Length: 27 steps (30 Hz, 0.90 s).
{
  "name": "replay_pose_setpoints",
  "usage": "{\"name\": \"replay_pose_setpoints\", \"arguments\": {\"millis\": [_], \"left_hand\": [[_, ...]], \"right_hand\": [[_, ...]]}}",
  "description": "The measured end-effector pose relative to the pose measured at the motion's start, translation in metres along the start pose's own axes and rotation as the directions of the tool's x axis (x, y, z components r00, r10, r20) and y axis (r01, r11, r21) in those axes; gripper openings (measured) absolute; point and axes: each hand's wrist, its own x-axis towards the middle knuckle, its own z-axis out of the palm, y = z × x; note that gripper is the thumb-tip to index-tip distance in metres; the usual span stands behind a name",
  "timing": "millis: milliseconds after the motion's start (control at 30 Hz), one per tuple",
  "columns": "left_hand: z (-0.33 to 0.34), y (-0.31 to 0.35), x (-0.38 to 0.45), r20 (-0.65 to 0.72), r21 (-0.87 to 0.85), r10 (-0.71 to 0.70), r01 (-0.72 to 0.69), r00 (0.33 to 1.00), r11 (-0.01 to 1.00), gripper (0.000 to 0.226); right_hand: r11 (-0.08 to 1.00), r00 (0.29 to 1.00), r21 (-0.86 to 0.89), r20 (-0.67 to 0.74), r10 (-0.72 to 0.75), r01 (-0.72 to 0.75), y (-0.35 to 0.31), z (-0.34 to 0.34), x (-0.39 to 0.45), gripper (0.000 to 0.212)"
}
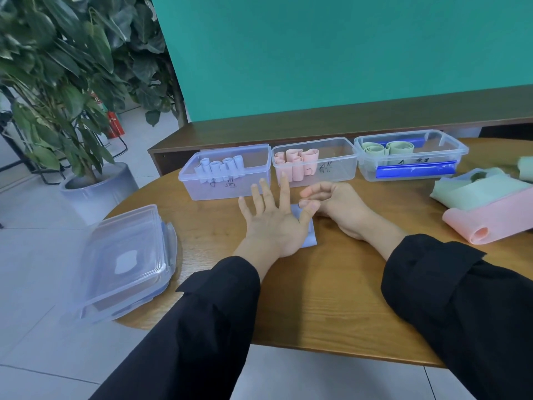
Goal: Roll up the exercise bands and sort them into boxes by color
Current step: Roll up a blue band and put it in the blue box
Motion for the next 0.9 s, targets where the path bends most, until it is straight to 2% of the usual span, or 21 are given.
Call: {"name": "replay_pose_setpoints", "arguments": {"millis": [133, 267, 433, 600, 767, 833, 900], "left_hand": [[-0.001, 0.001, 0.013, -0.136, 0.102, 0.043, -0.029, 0.99, 0.994, 0.087], [0.0, 0.001, 0.022, -0.267, 0.103, 0.056, -0.03, 0.962, 0.994, 0.089], [0.0, 0.003, 0.036, -0.34, 0.15, 0.071, -0.021, 0.938, 0.989, 0.079], [0.004, 0.001, 0.045, -0.409, 0.107, 0.048, -0.005, 0.911, 0.994, 0.075], [0.007, 0.0, 0.048, -0.442, 0.103, 0.046, -0.001, 0.896, 0.995, 0.08], [0.007, 0.001, 0.049, -0.443, 0.109, 0.041, 0.008, 0.896, 0.994, 0.08], [0.005, 0.001, 0.049, -0.448, 0.116, 0.043, 0.011, 0.893, 0.993, 0.079]], "right_hand": [[1.0, 1.0, 0.015, 0.023, 0.0, 0.0, 0.001, 0.001, 0.0, 0.022], [0.999, 0.998, 0.035, 0.068, -0.011, 0.009, -0.001, 0.001, 0.0, 0.025], [1.0, 0.998, -0.001, 0.065, -0.021, 0.022, 0.002, 0.001, 0.001, 0.02], [0.999, 0.996, 0.039, 0.083, -0.014, 0.011, 0.0, 0.001, -0.001, 0.018], [0.994, 0.974, 0.076, 0.22, 0.058, -0.076, -0.008, -0.005, -0.01, 0.025], [0.998, 0.966, -0.029, 0.251, 0.066, -0.061, -0.01, -0.007, -0.014, 0.033], [0.968, 0.967, -0.249, 0.247, 0.062, 0.002, -0.011, -0.005, -0.017, 0.05]]}}
